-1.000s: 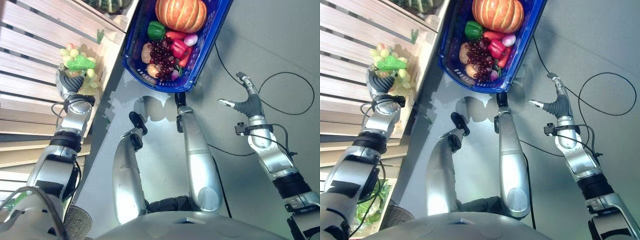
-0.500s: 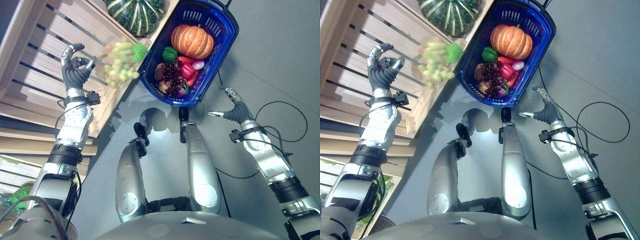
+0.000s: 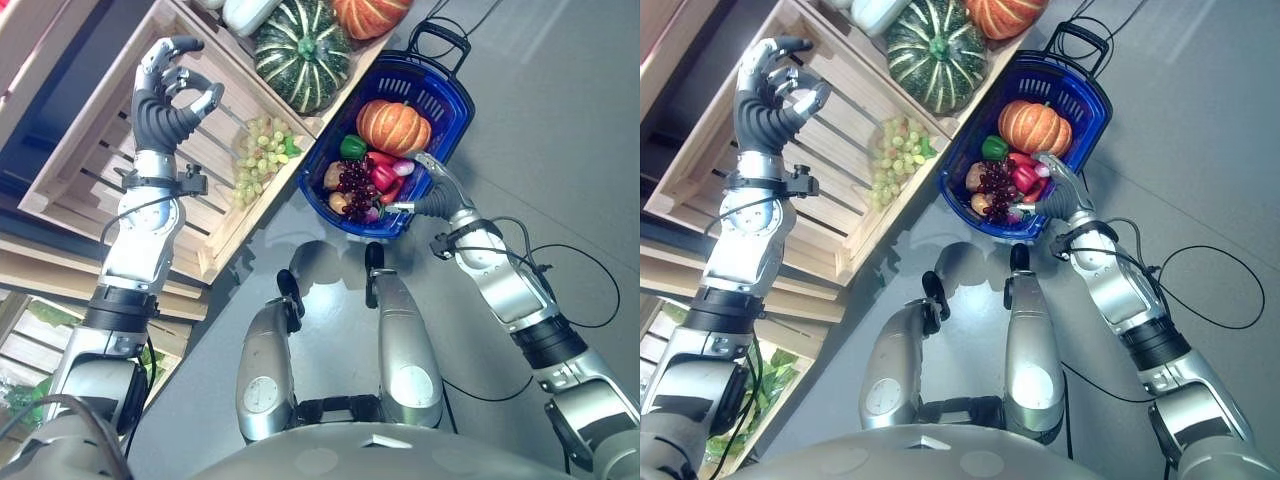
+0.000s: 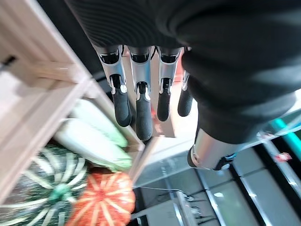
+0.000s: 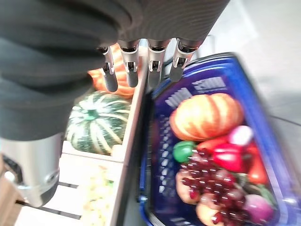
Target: Pick up fruits and vegetables into the basket
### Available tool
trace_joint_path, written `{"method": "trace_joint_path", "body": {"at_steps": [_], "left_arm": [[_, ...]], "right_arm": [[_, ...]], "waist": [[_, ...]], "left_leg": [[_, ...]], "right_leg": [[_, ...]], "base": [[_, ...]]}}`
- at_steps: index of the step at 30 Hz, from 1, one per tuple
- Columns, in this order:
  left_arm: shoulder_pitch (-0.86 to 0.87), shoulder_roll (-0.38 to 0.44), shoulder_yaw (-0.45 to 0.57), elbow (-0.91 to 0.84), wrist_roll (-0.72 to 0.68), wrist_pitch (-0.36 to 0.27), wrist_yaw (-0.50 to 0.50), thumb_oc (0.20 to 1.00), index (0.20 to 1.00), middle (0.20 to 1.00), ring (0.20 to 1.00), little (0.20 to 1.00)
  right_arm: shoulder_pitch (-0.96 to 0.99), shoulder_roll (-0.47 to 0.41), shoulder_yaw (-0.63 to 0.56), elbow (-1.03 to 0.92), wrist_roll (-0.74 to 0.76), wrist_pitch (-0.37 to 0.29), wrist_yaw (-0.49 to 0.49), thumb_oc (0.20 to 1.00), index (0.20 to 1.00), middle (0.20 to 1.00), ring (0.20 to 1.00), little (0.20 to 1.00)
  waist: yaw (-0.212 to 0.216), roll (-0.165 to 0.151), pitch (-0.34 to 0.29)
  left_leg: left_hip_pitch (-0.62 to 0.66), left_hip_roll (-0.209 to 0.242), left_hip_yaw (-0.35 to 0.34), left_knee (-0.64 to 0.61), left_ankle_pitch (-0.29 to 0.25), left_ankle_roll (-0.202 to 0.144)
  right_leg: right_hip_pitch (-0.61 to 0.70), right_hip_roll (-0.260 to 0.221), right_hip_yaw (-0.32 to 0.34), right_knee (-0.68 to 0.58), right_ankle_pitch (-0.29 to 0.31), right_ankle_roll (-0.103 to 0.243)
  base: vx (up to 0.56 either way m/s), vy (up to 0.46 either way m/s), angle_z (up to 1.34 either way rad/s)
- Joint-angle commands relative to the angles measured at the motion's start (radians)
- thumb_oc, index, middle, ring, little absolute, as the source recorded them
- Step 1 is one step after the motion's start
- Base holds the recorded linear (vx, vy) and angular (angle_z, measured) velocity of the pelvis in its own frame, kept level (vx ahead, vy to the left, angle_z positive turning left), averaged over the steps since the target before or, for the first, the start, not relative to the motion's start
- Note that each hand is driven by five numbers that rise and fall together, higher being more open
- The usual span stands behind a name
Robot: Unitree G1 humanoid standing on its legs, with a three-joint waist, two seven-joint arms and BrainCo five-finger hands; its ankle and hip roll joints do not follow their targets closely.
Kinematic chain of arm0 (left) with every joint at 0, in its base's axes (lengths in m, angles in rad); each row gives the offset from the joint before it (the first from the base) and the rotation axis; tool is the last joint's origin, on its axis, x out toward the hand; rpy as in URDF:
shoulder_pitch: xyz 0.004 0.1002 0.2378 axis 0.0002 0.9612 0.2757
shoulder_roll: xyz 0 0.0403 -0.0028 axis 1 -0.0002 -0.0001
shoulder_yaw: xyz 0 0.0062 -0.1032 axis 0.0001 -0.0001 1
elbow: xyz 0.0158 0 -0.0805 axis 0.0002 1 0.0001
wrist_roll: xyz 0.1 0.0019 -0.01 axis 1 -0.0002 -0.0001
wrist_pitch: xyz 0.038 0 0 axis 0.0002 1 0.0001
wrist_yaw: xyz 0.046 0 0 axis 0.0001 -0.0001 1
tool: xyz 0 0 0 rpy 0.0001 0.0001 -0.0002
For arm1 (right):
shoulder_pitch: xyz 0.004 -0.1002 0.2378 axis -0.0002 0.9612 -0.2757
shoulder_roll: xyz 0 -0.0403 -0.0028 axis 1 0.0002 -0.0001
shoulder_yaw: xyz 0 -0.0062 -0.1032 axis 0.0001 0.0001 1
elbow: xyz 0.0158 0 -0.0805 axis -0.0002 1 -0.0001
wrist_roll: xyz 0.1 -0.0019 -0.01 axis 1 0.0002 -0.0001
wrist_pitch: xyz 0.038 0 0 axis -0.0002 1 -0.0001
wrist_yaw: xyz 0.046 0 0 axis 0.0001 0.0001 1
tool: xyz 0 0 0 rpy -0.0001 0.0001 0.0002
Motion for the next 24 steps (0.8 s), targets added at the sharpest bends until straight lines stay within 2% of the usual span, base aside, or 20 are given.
{"method": "trace_joint_path", "body": {"at_steps": [1, 2, 4, 5, 6, 8, 9, 13, 16, 23, 24], "left_arm": [[-0.012, 0.015, -0.021, -0.04, 0.039, 0.026, -0.006, 0.2, 0.2, 0.2, 0.2, 0.2], [-0.014, 0.018, -0.026, -0.032, 0.067, 0.043, -0.013, 0.2, 0.2, 0.2, 0.2, 0.2], [-0.016, 0.03, -0.042, -0.019, 0.043, 0.125, -0.008, 0.2, 0.2, 0.2, 0.2, 0.2], [-0.017, 0.029, -0.045, -0.015, 0.037, 0.145, -0.003, 0.2, 0.2, 0.2, 0.2, 0.2], [-0.016, 0.029, -0.056, 0.017, 0.04, 0.195, 0.03, 0.263, 0.263, 0.263, 0.263, 0.263], [-0.024, 0.03, -0.067, 0.063, 0.049, 0.222, 0.11, 0.699, 0.699, 0.699, 0.699, 0.699], [-0.029, 0.028, -0.067, 0.089, 0.059, 0.229, 0.137, 1.0, 1.0, 1.0, 1.0, 1.0], [-0.051, 0.022, -0.076, 0.185, 0.084, 0.272, 0.273, 1.0, 1.0, 1.0, 1.0, 1.0], [-0.061, 0.003, -0.082, 0.261, 0.089, 0.317, 0.344, 1.0, 1.0, 1.0, 1.0, 1.0], [-0.057, -0.024, -0.086, 0.392, 0.13, 0.351, 0.503, 1.0, 1.0, 1.0, 1.0, 1.0], [-0.053, -0.025, -0.089, 0.411, 0.136, 0.355, 0.517, 1.0, 1.0, 1.0, 1.0, 1.0]], "right_arm": [[-0.029, 0.038, 0.021, -0.061, 0.007, 0.019, -0.007, 1.0, 1.0, 1.0, 1.0, 1.0], [-0.034, 0.039, 0.023, -0.057, 0.003, 0.023, -0.002, 1.0, 1.0, 1.0, 1.0, 1.0], [-0.037, 0.036, 0.023, -0.057, -0.001, 0.039, 0.002, 1.0, 1.0, 1.0, 1.0, 1.0], [-0.038, 0.035, 0.024, -0.057, -0.002, 0.042, 0.002, 1.0, 1.0, 1.0, 1.0, 1.0], [-0.037, 0.033, 0.027, -0.049, -0.005, 0.052, -0.005, 1.0, 1.0, 1.0, 1.0, 1.0], [-0.043, 0.036, 0.032, -0.035, 0.0, 0.066, -0.018, 1.0, 1.0, 1.0, 1.0, 1.0], [-0.048, 0.036, 0.032, -0.027, 0.007, 0.074, -0.028, 1.0, 1.0, 1.0, 1.0, 1.0], [-0.05, 0.03, 0.026, 0.001, 0.034, 0.066, -0.058, 1.0, 1.0, 1.0, 1.0, 1.0], [-0.036, 0.027, 0.019, 0.006, 0.044, 0.024, -0.08, 1.0, 1.0, 1.0, 1.0, 1.0], [0.035, -0.02, -0.019, -0.052, 0.034, -0.079, -0.077, 1.0, 1.0, 1.0, 1.0, 1.0], [0.047, -0.026, -0.022, -0.058, 0.034, -0.089, -0.075, 1.0, 1.0, 1.0, 1.0, 1.0]], "waist": [[0.005, -0.008, -0.074], [0.005, -0.008, -0.075], [0.003, -0.008, -0.074], [0.003, -0.008, -0.074], [0.001, -0.009, -0.071], [-0.004, -0.011, -0.065], [-0.005, -0.013, -0.06], [-0.019, -0.021, -0.038], [-0.033, -0.025, -0.037], [-0.074, -0.039, -0.037], [-0.079, -0.039, -0.037]], "left_leg": [[0.001, -0.053, -0.013, -0.019, -0.025, 0.053], [0.005, -0.052, -0.012, -0.02, -0.025, 0.052], [0.007, -0.05, -0.012, -0.021, -0.023, 0.051], [0.008, -0.05, -0.012, -0.021, -0.023, 0.051], [0.008, -0.048, -0.01, -0.019, -0.024, 0.052], [-0.001, -0.043, -0.006, -0.011, -0.027, 0.053], [-0.01, -0.041, -0.005, -0.004, -0.029, 0.054], [-0.04, -0.032, 0.002, 0.017, -0.033, 0.055], [-0.075, -0.023, 0.013, 0.029, -0.034, 0.054], [-0.161, 0.003, 0.046, 0.063, -0.039, 0.049], [-0.158, 0.006, 0.038, 0.075, -0.067, 0.04]], "right_leg": [[0.079, -0.034, 0.007, -0.006, -0.085, 0.062], [0.081, -0.035, 0.005, -0.008, -0.084, 0.064], [0.083, -0.034, 0.009, -0.011, -0.081, 0.065], [0.083, -0.034, 0.009, -0.012, -0.08, 0.065], [0.083, -0.033, 0.01, -0.012, -0.08, 0.066], [0.075, -0.029, 0.013, -0.009, -0.082, 0.065], [0.067, -0.027, 0.014, -0.005, -0.083, 0.063], [0.035, -0.017, 0.016, 0.01, -0.085, 0.058], [-0.006, -0.006, 0.02, 0.024, -0.087, 0.055], [-0.108, 0.018, 0.036, 0.062, -0.096, 0.049], [-0.108, 0.021, 0.043, 0.079, -0.125, 0.056]], "base": [[0.0, 0.0, 0.0], [0.0, 0.0, 0.0], [0.0, 0.0, 0.0], [0.0, 0.0, 0.0], [0.0, 0.0, 0.0], [-0.03, -0.038, -0.03], [-0.05, -0.044, -0.04], [-0.07, -0.049, -0.02], [-0.04, -0.032, -0.02], [-0.01, -0.017, -0.07], [0.07, -0.007, -0.06]]}}
